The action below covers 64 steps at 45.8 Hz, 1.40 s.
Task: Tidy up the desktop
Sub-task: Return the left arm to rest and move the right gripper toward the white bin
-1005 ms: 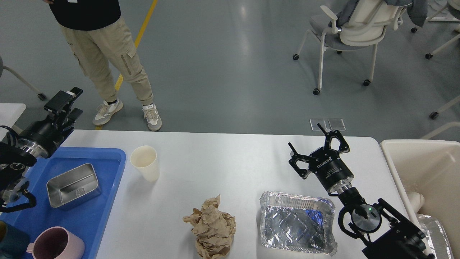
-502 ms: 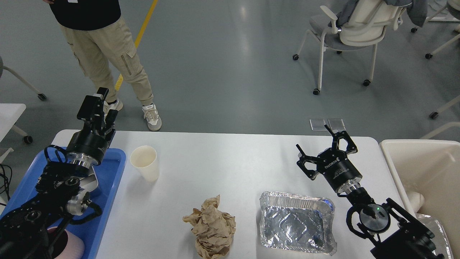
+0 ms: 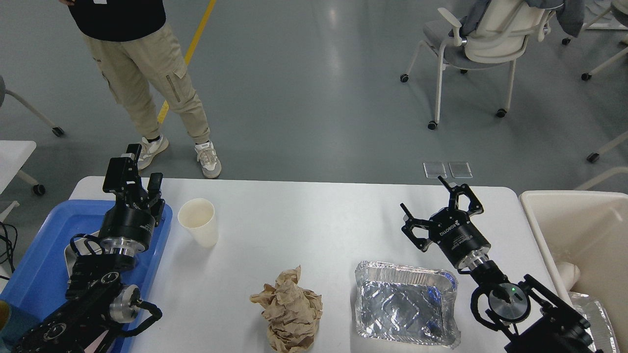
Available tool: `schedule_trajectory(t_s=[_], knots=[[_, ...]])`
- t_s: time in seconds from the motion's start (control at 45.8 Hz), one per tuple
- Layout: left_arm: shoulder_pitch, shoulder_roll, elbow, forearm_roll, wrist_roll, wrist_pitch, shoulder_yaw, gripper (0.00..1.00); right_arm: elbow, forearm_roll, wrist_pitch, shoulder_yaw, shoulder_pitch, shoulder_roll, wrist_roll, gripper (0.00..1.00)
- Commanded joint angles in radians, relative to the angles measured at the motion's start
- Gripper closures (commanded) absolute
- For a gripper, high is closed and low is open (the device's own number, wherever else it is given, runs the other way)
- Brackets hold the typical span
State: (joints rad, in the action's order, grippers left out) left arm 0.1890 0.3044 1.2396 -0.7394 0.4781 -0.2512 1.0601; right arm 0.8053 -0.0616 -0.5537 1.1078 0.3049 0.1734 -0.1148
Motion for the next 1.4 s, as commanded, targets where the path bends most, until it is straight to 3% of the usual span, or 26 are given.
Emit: schedule_trajectory(t_s=[0.0, 0.437, 0.721, 0.873, 1.026, 1.376], knots=[[-0.005, 0.001, 0.001, 0.006, 0.0, 0.009, -0.005, 0.03, 0.0, -0.001, 0.003, -0.022, 0.005, 0.005, 0.003, 0.0], [-0.008, 0.009, -0.005, 0.199, 0.005, 0.167, 0.004, 0.03, -0.035, -0.007, 0.028, -0.028, 0.01, 0.13, -0.009, 0.0], [-0.006, -0.008, -0.003, 0.432, -0.016, 0.291, 0.054, 0.03, -0.077, -0.007, 0.028, -0.028, 0.017, 0.209, -0.009, 0.0], [-0.014, -0.004, -0.002, 0.449, -0.027, 0.332, 0.061, 0.03, -0.06, -0.04, 0.012, -0.049, 0.013, 0.317, -0.011, 0.0], [-0.036, -0.002, -0.011, 0.459, -0.033, 0.38, 0.067, 0.03, 0.008, -0.15, -0.081, -0.063, -0.001, 0.438, -0.016, 0.0], [-0.039, -0.022, -0.009, 0.468, -0.033, 0.397, 0.067, 0.03, 0.291, -0.589, -0.1, -0.095, -0.059, 0.75, -0.066, 0.0]])
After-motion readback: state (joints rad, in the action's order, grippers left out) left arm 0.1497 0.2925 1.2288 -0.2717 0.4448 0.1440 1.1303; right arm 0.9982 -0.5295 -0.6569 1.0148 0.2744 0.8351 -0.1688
